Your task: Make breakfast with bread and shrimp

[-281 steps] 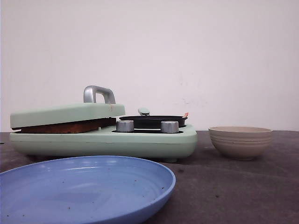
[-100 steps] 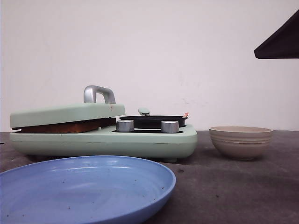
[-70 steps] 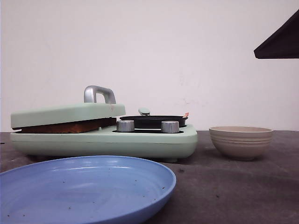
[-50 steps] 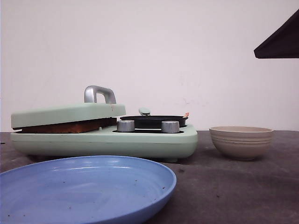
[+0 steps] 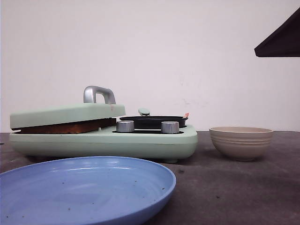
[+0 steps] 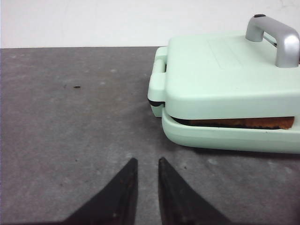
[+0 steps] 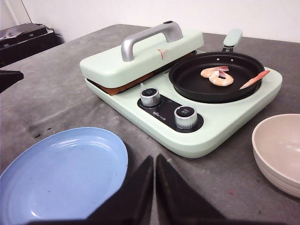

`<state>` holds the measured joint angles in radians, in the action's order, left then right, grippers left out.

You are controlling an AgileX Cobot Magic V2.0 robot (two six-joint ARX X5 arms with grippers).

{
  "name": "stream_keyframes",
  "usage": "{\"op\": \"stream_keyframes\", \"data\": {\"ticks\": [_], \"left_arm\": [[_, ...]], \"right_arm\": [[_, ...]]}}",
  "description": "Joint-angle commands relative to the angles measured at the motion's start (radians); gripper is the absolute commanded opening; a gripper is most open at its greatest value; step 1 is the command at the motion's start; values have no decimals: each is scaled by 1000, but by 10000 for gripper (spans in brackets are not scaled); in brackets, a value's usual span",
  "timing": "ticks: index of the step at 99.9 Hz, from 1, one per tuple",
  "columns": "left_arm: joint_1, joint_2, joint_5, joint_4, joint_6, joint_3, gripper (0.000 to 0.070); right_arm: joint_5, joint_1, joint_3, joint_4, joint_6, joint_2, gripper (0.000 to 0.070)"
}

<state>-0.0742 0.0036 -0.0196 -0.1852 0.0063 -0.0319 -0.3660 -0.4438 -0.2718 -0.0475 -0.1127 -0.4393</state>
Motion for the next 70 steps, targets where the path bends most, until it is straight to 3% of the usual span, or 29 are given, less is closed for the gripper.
{"op": "stream_keyframes", "data": {"ticks": [1, 59, 66, 70], "left_arm": [[-2, 0, 4, -2, 2, 18, 0], [-2, 0, 2, -3, 1, 18, 0], [-2, 0, 2, -3, 1, 18, 0], [-2, 0, 2, -3, 2, 18, 0]], "right_arm": [[0, -5, -5, 11, -13, -3, 0], [2, -5, -4, -2, -13, -2, 0], [30, 4, -4, -27, -12, 21, 0], [89, 16, -2, -31, -4, 46, 0]]}}
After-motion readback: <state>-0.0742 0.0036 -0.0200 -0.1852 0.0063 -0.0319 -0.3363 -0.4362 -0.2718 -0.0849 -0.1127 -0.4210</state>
